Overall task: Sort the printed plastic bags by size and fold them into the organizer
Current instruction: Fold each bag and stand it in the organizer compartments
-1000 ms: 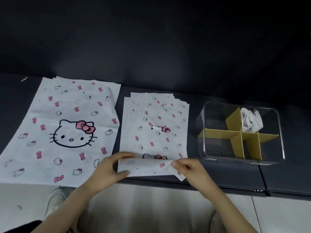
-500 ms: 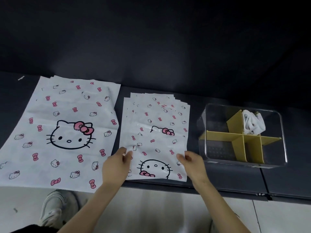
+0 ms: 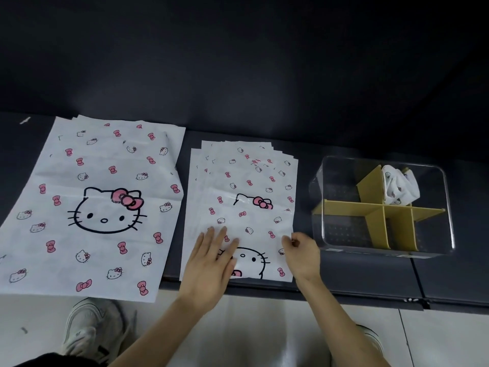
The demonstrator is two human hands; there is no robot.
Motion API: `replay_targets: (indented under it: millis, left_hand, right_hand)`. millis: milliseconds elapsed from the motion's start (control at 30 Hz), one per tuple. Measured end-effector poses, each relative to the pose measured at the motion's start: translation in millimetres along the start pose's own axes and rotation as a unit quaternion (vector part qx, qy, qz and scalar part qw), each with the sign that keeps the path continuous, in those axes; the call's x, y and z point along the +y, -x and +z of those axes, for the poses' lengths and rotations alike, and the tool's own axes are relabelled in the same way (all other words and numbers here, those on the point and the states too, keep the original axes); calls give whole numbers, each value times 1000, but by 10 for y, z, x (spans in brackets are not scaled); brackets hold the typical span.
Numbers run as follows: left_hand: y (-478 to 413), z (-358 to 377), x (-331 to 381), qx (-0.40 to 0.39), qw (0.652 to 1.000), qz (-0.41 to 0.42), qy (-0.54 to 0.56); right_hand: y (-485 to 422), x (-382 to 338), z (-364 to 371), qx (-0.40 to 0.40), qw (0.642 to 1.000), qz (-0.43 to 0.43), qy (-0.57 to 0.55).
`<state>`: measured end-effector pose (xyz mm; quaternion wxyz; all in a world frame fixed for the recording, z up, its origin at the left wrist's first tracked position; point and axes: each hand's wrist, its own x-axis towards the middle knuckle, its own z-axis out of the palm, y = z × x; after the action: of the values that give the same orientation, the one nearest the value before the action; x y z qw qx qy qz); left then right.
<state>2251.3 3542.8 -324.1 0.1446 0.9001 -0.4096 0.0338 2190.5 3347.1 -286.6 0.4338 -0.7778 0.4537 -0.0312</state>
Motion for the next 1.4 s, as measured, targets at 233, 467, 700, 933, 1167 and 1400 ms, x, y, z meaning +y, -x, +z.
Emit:
replay_targets:
  millis: [233, 467, 700, 933, 1167, 1400]
  left_hand:
    - [31, 104, 0, -64, 997, -39, 18]
    - [55, 112, 8, -62, 997, -36, 18]
    - [61, 129, 0, -65, 997, -37, 6]
    - [56, 108, -4, -86, 995, -41, -7]
    - [-87, 51, -197, -95, 995, 16, -6]
    - [150, -141, 245, 37, 983, 70, 168]
  right_hand:
    - [-15, -6, -23, 2, 1000, 2, -3]
    - [334, 120, 199, 195, 892, -308, 267]
    - [365, 439, 432, 49, 878, -326, 348]
    - [351, 754, 40, 125, 859, -345, 358]
    - [352, 716, -91, 113, 754, -547, 347]
    - [504, 418, -145, 125, 798, -513, 289]
